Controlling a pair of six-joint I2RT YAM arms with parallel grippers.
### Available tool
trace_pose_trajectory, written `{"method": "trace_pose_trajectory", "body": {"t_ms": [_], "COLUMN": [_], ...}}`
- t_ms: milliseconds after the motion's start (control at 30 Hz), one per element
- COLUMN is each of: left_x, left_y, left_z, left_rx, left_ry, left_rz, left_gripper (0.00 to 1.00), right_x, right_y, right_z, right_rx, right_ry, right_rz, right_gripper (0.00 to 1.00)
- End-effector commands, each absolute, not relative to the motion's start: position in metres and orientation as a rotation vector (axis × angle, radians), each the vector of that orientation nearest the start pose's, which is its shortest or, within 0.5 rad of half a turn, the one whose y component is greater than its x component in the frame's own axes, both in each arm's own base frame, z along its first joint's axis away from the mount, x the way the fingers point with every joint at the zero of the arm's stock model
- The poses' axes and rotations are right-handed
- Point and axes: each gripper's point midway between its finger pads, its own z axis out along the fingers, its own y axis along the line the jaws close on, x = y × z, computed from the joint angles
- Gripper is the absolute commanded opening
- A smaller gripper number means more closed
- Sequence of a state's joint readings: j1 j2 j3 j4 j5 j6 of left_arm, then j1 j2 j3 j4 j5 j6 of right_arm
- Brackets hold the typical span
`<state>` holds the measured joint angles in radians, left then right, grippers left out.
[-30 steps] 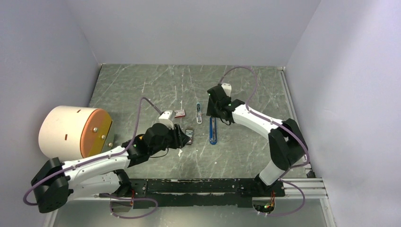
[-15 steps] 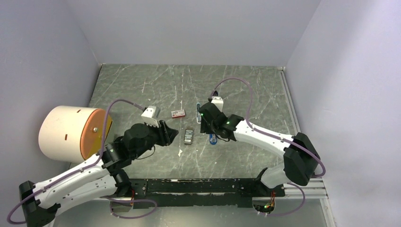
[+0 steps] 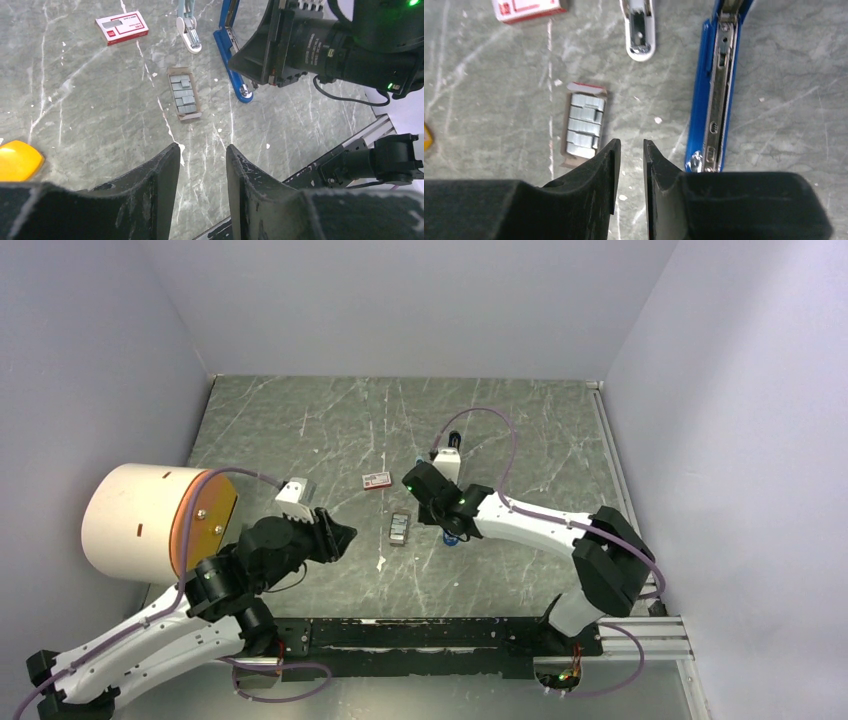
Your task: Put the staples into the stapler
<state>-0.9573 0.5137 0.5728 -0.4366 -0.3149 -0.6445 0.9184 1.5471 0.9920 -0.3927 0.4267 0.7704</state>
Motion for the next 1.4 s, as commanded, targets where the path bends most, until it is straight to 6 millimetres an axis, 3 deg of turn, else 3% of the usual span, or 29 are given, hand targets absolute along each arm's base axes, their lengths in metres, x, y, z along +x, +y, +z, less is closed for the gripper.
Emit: {"method": "trace_pose_trajectory", "body": {"t_ms": [0, 233, 400, 467, 533, 600, 800, 967, 1267, 1367], "left_x": [0.171, 0.187, 0.196, 0.199, 0.201, 0.203, 0.206, 0.209, 0.209, 0.209], "left_y": [-0.181, -0.173, -0.167, -0.159, -0.146, -0.130, -0.120, -0.122, -0.120, -0.120], "left_z": [0.190, 0.198, 0.206, 0.204, 0.199, 0.187, 0.176, 0.170, 0.166, 0.164], "left_rx": [0.119, 0.004, -0.006, -0.038, -0.112, -0.229, -0.267, -0.254, -0.257, -0.255], "left_ry": [2.005, 1.987, 1.963, 1.971, 1.985, 1.997, 2.000, 1.997, 2.007, 2.006], "left_rz": [-0.693, -0.620, -0.550, -0.499, -0.431, -0.359, -0.278, -0.265, -0.244, -0.246], "left_gripper": [0.44, 0.44, 0.47, 0.48, 0.48, 0.48, 0.48, 0.49, 0.49, 0.49], "right_x": [0.286, 0.272, 0.250, 0.249, 0.251, 0.254, 0.258, 0.259, 0.259, 0.260], "right_y": [0.286, 0.298, 0.318, 0.318, 0.321, 0.320, 0.327, 0.333, 0.332, 0.335], "right_z": [0.107, 0.093, 0.075, 0.065, 0.053, 0.043, 0.028, 0.034, 0.041, 0.046], "right_rx": [0.028, 0.003, -0.044, -0.050, -0.048, -0.032, -0.060, -0.063, -0.069, -0.083], "right_ry": [2.317, 2.381, 2.440, 2.452, 2.462, 2.464, 2.474, 2.453, 2.422, 2.408], "right_rz": [0.273, 0.255, 0.224, 0.172, 0.143, 0.097, 0.035, 0.066, 0.034, 0.040], "right_gripper": [0.28, 0.49, 0.52, 0.48, 0.32, 0.25, 0.33, 0.37, 0.24, 0.26]}}
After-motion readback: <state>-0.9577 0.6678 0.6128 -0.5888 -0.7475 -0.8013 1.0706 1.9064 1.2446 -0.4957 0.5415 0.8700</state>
